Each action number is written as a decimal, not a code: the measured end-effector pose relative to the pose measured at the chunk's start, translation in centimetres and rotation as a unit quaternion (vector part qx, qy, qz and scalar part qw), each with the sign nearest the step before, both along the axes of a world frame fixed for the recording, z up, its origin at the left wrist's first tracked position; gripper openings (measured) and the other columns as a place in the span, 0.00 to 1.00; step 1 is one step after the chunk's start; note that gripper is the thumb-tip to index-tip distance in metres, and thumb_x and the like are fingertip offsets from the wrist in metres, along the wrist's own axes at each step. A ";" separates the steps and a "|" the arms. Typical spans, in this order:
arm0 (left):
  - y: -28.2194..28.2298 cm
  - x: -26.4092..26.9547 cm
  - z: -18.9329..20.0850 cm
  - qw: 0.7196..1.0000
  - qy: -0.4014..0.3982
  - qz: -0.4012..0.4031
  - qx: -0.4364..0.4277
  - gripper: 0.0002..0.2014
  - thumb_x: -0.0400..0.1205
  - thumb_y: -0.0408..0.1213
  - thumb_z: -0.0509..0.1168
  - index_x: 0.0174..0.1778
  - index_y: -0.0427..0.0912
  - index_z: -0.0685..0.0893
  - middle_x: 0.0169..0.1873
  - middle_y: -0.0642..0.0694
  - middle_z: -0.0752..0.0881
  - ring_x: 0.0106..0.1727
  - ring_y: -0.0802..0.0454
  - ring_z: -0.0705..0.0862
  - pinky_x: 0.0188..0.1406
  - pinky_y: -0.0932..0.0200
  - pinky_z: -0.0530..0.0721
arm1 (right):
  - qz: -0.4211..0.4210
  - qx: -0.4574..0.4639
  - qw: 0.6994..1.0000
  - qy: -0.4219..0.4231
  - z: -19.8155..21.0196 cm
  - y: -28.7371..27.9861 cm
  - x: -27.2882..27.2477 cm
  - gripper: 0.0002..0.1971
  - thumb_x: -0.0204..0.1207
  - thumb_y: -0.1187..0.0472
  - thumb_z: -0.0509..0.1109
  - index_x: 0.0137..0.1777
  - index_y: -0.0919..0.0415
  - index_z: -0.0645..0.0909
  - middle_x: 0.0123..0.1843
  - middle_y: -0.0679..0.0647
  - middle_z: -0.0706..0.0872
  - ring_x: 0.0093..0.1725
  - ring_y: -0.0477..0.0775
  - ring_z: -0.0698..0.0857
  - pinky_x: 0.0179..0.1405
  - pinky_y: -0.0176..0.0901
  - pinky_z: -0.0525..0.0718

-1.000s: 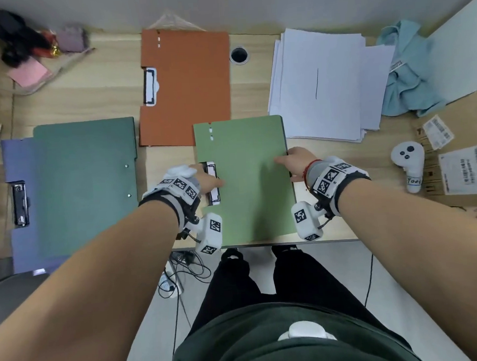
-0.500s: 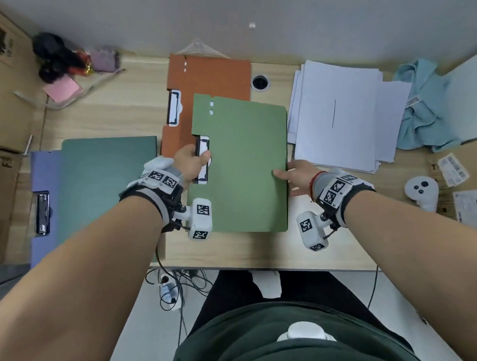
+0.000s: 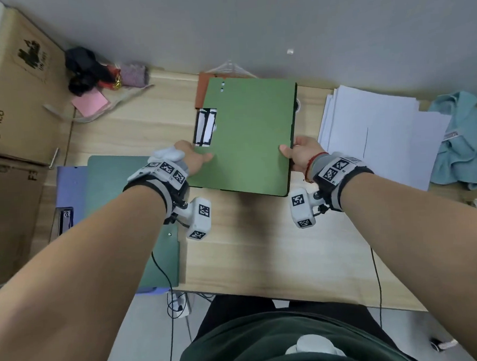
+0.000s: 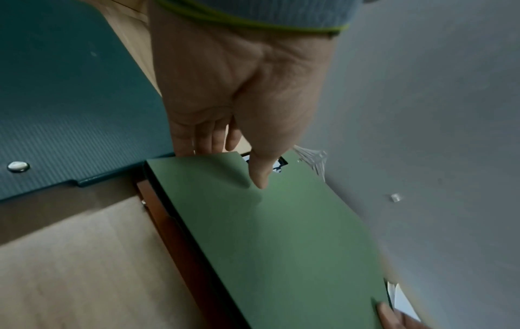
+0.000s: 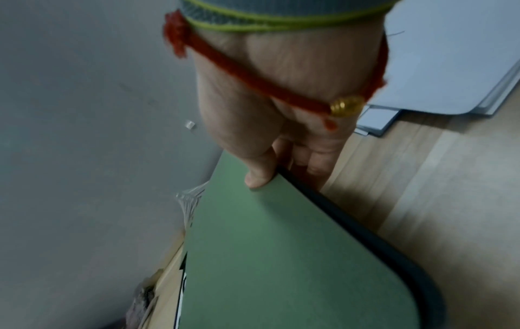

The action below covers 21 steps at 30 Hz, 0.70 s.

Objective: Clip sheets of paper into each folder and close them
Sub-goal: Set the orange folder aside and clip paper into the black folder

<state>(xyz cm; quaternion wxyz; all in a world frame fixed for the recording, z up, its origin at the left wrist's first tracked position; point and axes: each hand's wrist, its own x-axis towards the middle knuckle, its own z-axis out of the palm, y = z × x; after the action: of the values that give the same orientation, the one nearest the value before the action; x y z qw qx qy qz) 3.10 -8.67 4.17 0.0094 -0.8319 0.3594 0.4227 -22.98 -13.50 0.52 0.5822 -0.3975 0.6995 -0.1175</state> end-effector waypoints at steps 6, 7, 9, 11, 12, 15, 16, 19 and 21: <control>-0.7 0.1 -1.9 0.996 -0.036 -0.066 0.045 0.37 0.78 0.55 0.72 0.78 0.37 0.71 0.68 0.37 0.82 0.65 0.38 0.83 0.67 0.46 0.81 | 0.006 0.002 0.999 0.047 -1.0 -1.1 2.0 0.05 0.80 0.61 0.71 0.44 0.53 0.79 0.53 0.57 0.87 0.54 0.62 0.88 0.59 0.62 0.87; -0.8 0.2 -2.1 0.996 -0.038 -0.071 0.048 0.36 0.78 0.55 0.71 0.77 0.36 0.73 0.67 0.37 0.82 0.62 0.39 0.83 0.66 0.47 0.81 | 0.017 -0.003 0.998 0.062 -1.2 -1.3 2.2 0.04 0.79 0.60 0.72 0.45 0.54 0.79 0.52 0.57 0.87 0.52 0.61 0.88 0.58 0.61 0.87; -1.3 0.2 -2.3 0.994 -0.046 -0.084 0.058 0.31 0.80 0.55 0.69 0.71 0.34 0.76 0.60 0.37 0.85 0.52 0.42 0.81 0.62 0.50 0.81 | 0.052 -0.009 0.993 0.103 -1.5 -1.8 2.8 0.08 0.76 0.58 0.74 0.50 0.59 0.81 0.52 0.57 0.87 0.52 0.61 0.88 0.58 0.59 0.87; -1.8 0.1 -2.5 0.992 -0.056 -0.092 0.067 0.22 0.83 0.54 0.66 0.55 0.35 0.79 0.42 0.39 0.83 0.43 0.45 0.78 0.50 0.56 0.81 | 0.084 -0.011 0.985 0.147 -1.6 -2.2 3.4 0.16 0.72 0.57 0.75 0.56 0.65 0.82 0.54 0.60 0.88 0.53 0.63 0.88 0.56 0.55 0.87; -1.9 0.0 -2.4 0.993 -0.051 -0.087 0.063 0.19 0.85 0.51 0.64 0.42 0.35 0.76 0.33 0.41 0.76 0.36 0.46 0.75 0.40 0.63 0.78 | 0.095 -0.012 0.982 0.161 -1.7 -2.2 3.6 0.18 0.70 0.58 0.75 0.58 0.66 0.82 0.55 0.60 0.88 0.53 0.62 0.87 0.55 0.52 0.87; -2.0 0.1 -2.9 0.995 -0.030 -0.083 0.053 0.25 0.86 0.44 0.63 0.27 0.43 0.61 0.28 0.44 0.67 0.29 0.48 0.68 0.23 0.67 0.61 | 0.127 -0.008 0.975 0.184 -2.2 -2.3 4.4 0.24 0.67 0.57 0.75 0.62 0.66 0.81 0.60 0.61 0.85 0.55 0.61 0.87 0.55 0.52 0.88; -1.9 0.4 -3.3 0.996 -0.033 -0.076 0.045 0.24 0.84 0.46 0.66 0.27 0.43 0.62 0.29 0.45 0.71 0.34 0.45 0.73 0.25 0.67 0.62 | 0.138 -0.001 0.972 0.191 -2.4 -2.3 4.5 0.26 0.66 0.56 0.75 0.64 0.66 0.80 0.63 0.62 0.83 0.56 0.62 0.86 0.56 0.52 0.88; -2.0 0.6 -4.0 0.997 -0.028 -0.059 0.031 0.21 0.80 0.48 0.69 0.29 0.45 0.66 0.32 0.46 0.75 0.44 0.44 0.77 0.30 0.65 0.69 | 0.178 0.016 0.960 0.216 -2.6 -2.3 4.7 0.29 0.72 0.56 0.73 0.72 0.66 0.73 0.72 0.62 0.71 0.58 0.62 0.82 0.52 0.46 0.83; -2.3 0.4 -4.0 0.998 -0.015 -0.053 0.035 0.21 0.80 0.49 0.68 0.29 0.45 0.66 0.34 0.45 0.76 0.45 0.44 0.77 0.40 0.60 0.75 | 0.206 0.029 0.951 0.228 -3.1 -2.5 4.2 0.30 0.76 0.56 0.71 0.76 0.64 0.69 0.75 0.62 0.65 0.61 0.62 0.79 0.50 0.43 0.77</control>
<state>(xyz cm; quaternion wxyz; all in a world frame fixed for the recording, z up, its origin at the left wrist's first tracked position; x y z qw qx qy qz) 3.48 -10.93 0.21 0.0665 -0.8170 0.3875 0.4218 -18.74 -16.03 -2.54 0.4295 -0.5325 0.7196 0.1191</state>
